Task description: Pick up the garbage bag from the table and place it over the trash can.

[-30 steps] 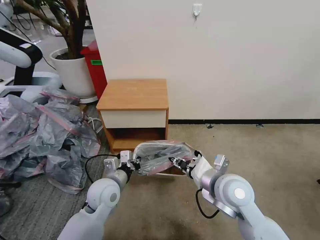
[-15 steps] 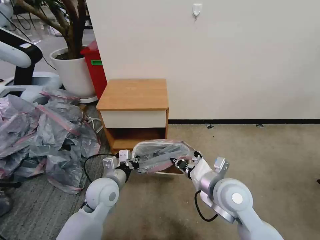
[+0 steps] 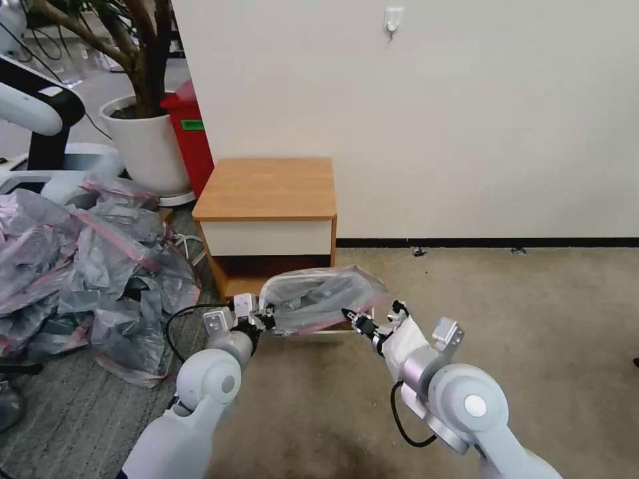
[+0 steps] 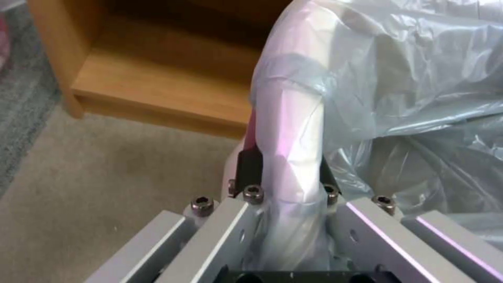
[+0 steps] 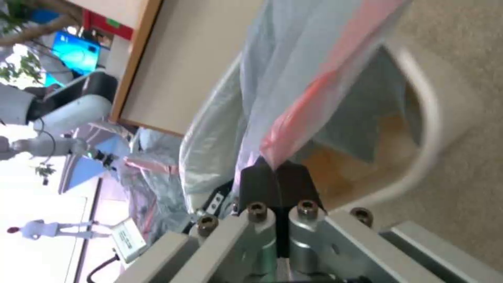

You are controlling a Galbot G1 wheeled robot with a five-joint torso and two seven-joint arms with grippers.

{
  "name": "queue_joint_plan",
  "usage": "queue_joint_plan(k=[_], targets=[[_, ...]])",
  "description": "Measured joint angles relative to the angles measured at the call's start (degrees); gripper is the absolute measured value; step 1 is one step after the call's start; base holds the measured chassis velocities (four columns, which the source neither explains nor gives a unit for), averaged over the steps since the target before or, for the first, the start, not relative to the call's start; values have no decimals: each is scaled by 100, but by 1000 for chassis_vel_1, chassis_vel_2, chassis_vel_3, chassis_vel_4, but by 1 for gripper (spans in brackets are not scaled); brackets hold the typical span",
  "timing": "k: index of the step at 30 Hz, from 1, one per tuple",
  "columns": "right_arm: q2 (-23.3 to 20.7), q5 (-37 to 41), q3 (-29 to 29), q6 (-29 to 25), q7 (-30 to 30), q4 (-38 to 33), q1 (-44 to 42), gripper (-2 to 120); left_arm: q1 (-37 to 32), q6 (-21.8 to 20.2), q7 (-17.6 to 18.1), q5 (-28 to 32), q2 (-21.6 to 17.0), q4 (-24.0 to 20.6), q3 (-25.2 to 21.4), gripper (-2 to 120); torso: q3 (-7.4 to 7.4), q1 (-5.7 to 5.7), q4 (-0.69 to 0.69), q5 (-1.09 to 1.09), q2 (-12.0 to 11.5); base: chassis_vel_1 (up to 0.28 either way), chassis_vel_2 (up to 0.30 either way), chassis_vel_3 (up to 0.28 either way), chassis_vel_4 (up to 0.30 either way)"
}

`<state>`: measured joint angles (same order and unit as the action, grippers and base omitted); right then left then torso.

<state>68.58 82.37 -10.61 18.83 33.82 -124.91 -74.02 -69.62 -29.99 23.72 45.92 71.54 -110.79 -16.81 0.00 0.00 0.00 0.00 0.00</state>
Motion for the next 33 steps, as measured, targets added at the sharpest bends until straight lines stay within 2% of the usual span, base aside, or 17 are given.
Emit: queue_joint_plan(k=[4, 9, 23, 33], targets=[[10, -129, -6, -175, -167, -12, -83, 0, 43, 163, 190, 129, 19, 34, 18, 3, 0, 0, 0, 0, 0, 0, 0, 0, 0], [17, -317, 40, -325, -338, -16, -176, 0, 63, 262, 255, 160, 25, 46, 37, 3, 0, 0, 0, 0, 0, 0, 0, 0, 0], [-84, -838, 36, -23, -21, -210, -362, 0, 65, 341, 261, 160, -6, -9, 58, 3, 0, 0, 0, 0, 0, 0, 0, 0, 0], [-133, -1283, 14, -6, 33, 151, -398, 0, -61, 383, 221, 153, -8, -218, 22, 3, 0, 0, 0, 0, 0, 0, 0, 0, 0]])
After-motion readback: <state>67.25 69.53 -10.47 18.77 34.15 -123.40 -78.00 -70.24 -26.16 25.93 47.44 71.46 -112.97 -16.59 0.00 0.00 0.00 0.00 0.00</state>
